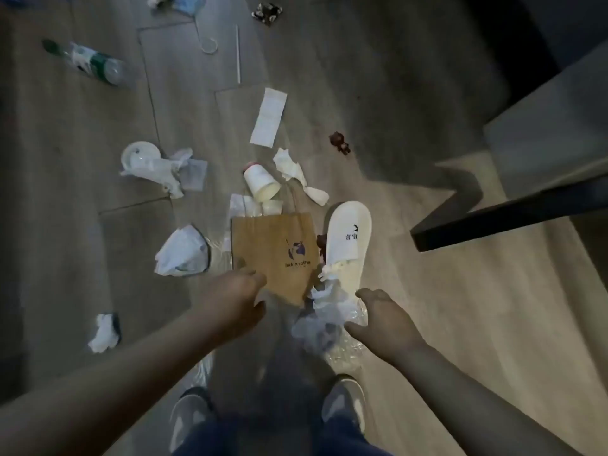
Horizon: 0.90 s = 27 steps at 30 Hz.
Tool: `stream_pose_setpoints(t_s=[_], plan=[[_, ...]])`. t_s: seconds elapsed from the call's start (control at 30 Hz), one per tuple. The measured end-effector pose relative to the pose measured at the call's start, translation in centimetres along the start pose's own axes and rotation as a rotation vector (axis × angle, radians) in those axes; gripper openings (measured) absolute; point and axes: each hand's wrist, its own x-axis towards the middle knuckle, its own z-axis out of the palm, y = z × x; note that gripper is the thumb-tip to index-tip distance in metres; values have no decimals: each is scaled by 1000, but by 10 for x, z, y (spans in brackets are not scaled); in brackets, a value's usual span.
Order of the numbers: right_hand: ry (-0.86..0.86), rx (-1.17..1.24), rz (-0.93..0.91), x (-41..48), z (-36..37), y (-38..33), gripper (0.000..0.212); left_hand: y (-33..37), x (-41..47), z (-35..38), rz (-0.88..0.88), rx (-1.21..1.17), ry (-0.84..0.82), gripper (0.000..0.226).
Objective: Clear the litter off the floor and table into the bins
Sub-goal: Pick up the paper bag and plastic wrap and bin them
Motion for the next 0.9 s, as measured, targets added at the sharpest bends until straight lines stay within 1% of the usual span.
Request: stream_pose_setpoints(t_s=[0.07,0.17,0.23,0.33,0.4,0.57,0.67,0.77,0.9], plan=[[20,-3,-16,30,24,8,67,-11,26,27,14,1,4,28],[68,-48,-104,79,53,18,76,-28,72,66,112,14,47,29],[88,-29,-153,102,66,25,81,-33,97,89,156,-6,86,31],[131,6,-209,120,66,36,80,-34,121,107,200,71,158,29],[170,-9,-238,119,61,41,77,-34,125,110,209,93,158,30],[220,66,-201,94,59,42,76,-33,111,99,190,5,170,27],[169,49,-166,81,78,48,84,-38,107,106,200,-5,186,28],[159,3,-143,80,96,57,88,-43,109,116,196,8,154,30],[185,49,-88,76,108,60,81,-41,108,118,190,38,137,33]])
